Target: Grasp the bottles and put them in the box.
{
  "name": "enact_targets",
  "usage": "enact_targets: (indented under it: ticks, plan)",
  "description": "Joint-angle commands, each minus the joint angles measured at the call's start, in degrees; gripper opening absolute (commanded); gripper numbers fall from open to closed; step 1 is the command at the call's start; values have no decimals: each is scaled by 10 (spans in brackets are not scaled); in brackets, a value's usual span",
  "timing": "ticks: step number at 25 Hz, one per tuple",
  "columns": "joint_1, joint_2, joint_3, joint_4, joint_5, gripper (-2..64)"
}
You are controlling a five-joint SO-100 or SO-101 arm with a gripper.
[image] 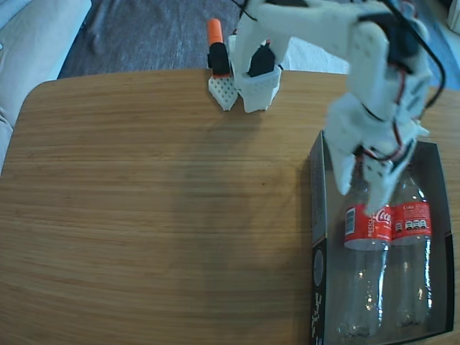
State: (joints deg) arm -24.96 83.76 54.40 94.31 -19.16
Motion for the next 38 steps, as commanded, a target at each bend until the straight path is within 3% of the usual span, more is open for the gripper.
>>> enact_targets:
  ticks: [1,6,10,17,25,38]
  plan:
    - [22,102,36,18,4,72]
    - [66,198,134,10,25,64]
    - [119,259,196,-20,68,11]
    - [178,353,343,-59,75,-3]
    - [226,478,536,-147,207,-5]
    - [228,728,812,-231,200,-3]
